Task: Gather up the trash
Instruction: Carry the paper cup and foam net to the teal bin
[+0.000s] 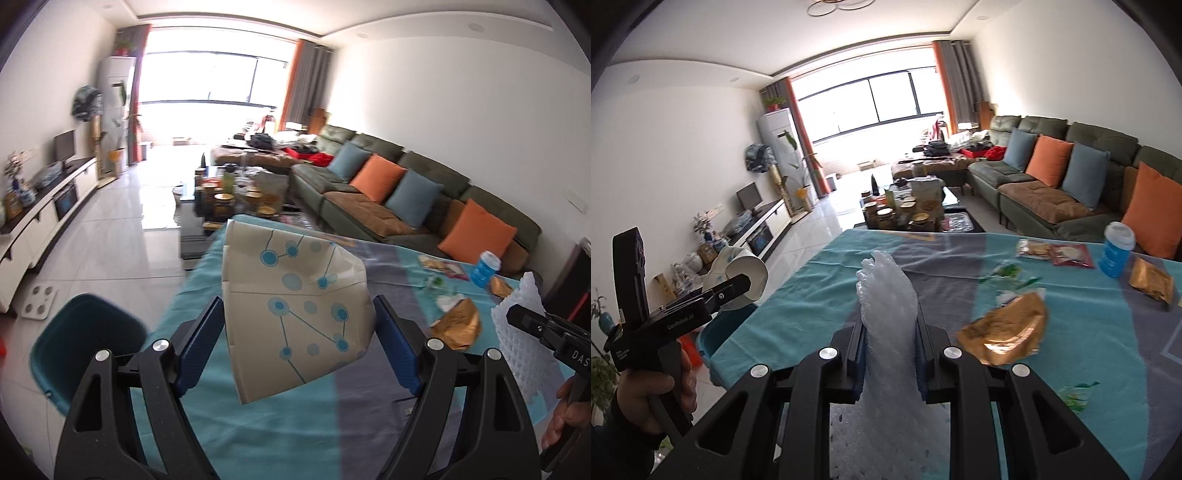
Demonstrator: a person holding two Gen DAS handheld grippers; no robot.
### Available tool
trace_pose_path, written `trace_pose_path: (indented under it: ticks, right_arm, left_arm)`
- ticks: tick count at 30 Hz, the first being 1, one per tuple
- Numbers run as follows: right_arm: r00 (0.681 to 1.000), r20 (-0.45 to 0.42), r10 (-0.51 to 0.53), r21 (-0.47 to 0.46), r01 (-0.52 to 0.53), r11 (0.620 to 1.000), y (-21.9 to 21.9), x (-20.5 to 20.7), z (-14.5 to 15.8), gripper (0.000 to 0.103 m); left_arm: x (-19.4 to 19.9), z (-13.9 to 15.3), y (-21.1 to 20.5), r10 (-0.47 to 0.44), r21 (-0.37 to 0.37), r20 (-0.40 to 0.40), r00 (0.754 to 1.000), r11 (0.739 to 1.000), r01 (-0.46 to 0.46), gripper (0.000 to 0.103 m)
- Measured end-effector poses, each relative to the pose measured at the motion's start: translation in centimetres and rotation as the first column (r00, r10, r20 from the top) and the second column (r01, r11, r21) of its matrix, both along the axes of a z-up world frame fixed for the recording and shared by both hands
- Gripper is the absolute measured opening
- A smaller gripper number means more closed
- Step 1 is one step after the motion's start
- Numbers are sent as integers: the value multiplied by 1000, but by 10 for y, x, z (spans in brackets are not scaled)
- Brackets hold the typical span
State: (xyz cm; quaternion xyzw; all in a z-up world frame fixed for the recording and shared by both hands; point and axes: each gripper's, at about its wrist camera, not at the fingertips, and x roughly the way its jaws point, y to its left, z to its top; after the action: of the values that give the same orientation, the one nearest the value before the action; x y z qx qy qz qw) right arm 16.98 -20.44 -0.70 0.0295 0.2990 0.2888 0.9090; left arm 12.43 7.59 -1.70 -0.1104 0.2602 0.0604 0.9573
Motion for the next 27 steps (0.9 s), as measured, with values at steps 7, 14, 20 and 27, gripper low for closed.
trace_pose_path:
  ticks: [7,14,20,27]
  right_arm:
    - [994,-3,108,-1,-108,994,50,-3,-1,20]
    - [976,4,218,-12,-218,976,109,-9,2,20]
    - [950,-8,312,-23,-312,950,161,-9,3,20]
    - [917,-21,399,-35,-400,916,217,-5,2,20]
  left_arm:
    - [-40,-4,65,138,18,-9,990,990,-138,80]
    - [-83,-9,137,278,33,-22,960,960,-277,80]
    - [-107,-16,188,348,28,-51,936,937,-347,80]
    - [-121,-27,224,387,27,-86,918,922,-386,80]
